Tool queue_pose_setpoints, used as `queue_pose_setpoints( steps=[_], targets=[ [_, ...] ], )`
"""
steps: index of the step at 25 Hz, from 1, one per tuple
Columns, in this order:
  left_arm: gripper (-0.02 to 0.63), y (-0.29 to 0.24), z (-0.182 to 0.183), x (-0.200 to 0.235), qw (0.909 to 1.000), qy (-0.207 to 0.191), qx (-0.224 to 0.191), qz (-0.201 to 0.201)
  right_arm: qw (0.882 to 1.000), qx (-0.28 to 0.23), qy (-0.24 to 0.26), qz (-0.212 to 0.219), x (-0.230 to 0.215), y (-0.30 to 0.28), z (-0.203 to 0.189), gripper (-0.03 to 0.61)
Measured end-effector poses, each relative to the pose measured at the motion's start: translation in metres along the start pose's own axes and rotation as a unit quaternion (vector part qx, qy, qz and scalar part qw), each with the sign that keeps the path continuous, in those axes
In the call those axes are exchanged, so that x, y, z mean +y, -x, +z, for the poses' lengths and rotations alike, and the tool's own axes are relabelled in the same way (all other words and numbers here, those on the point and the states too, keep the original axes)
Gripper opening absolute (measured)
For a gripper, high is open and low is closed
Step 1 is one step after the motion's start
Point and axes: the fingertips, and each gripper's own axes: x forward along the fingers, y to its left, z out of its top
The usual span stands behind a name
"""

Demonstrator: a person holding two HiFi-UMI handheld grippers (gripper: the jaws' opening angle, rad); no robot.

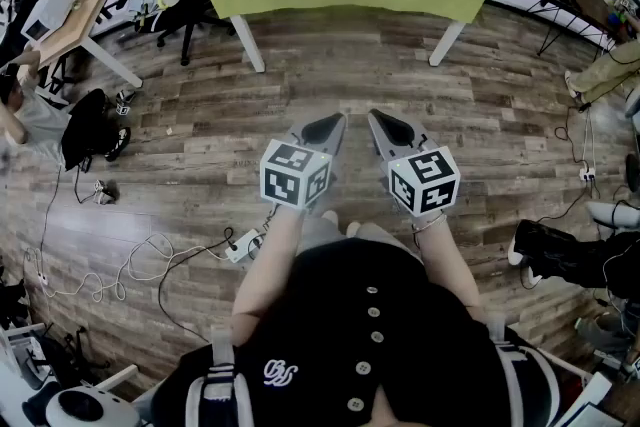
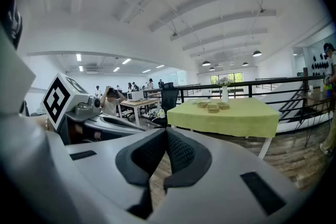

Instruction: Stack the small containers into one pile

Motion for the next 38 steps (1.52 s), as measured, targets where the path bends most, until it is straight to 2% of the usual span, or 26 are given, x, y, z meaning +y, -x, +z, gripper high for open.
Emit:
queue_pose_setpoints(
  steps=[11,16,19,21,22,24,25,29,38],
  targets=[
    [0.011,-0.006,0.004,0.002,1.0,0.002,-0.003,0.003,1.0,0.002,-0.006,0.003,-0.005,-0.005,-0.002,0.012],
    [0.011,-0.008,0.009,-0.004,0.9996,-0.01,-0.024,-0.012,0.999,-0.025,-0.02,0.029,-0.003,-0.005,0.0,0.012],
    [0.014,-0.013,0.007,-0.007,0.9996,-0.011,-0.022,-0.012,0.999,-0.03,-0.028,0.02,-0.013,-0.001,-0.001,0.014],
    [0.098,-0.017,0.003,-0.01,0.9997,-0.006,-0.02,-0.011,0.999,-0.022,-0.028,0.018,-0.019,0.002,-0.006,0.019],
    [0.115,-0.019,0.001,-0.011,0.9998,-0.002,-0.019,-0.01,0.999,-0.018,-0.027,0.017,-0.023,0.003,-0.009,0.027],
    [0.115,-0.024,-0.003,-0.015,0.9998,0.003,-0.016,-0.007,1.0,-0.011,-0.028,0.011,-0.03,0.006,-0.014,0.06],
    [0.128,-0.025,-0.005,-0.017,0.9999,0.005,-0.015,-0.004,1.0,-0.009,-0.028,0.008,-0.033,0.009,-0.016,0.098],
    [0.149,-0.032,-0.01,-0.025,0.9999,0.008,-0.013,0.004,0.999,-0.009,-0.028,0.013,-0.042,0.017,-0.022,0.114],
    [0.149,-0.052,-0.02,-0.02,0.9998,0.02,0.003,0.001,0.999,0.004,-0.046,0.018,-0.062,0.01,-0.037,0.115]
  ],
)
